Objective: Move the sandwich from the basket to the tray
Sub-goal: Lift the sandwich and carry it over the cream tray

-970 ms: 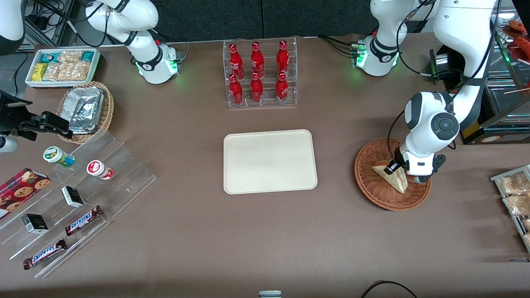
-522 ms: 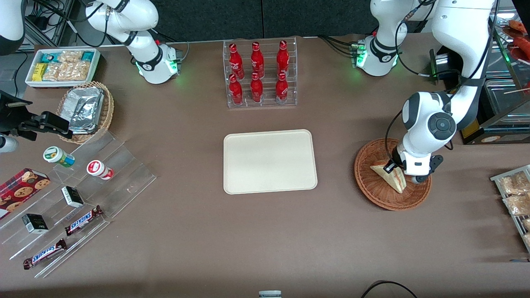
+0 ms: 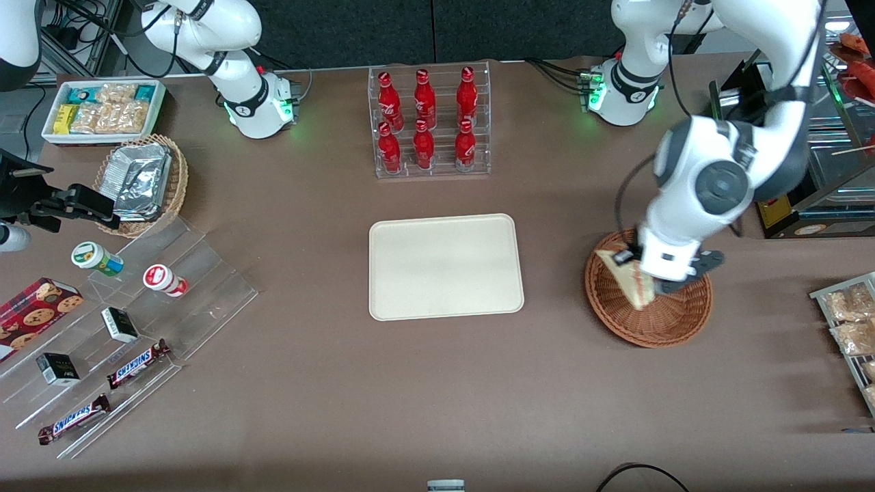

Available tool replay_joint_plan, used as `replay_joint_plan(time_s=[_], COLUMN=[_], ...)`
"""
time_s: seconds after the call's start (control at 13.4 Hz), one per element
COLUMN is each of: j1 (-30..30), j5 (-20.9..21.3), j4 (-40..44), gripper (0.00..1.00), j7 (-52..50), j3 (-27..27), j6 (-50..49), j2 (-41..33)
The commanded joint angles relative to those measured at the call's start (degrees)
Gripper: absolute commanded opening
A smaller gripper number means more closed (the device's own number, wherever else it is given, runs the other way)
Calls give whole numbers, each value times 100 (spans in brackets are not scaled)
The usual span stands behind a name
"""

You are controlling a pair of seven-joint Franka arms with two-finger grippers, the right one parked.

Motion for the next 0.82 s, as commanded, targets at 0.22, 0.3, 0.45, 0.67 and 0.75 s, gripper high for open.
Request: replay_joint_plan(time_s=[0.22, 0.3, 0.45, 0.67, 0.75], j1=[-81, -246, -668, -1301, -1486], j5=[118, 110, 101, 127, 162], j4=[559, 559, 628, 987, 1207], gripper=[0, 0, 0, 0, 0], j7=[-16, -164, -455, -771, -850], j3=[-1135, -1153, -1154, -1154, -1154], j6=[-396, -396, -344, -273, -273], j2=[122, 130, 226, 673, 928])
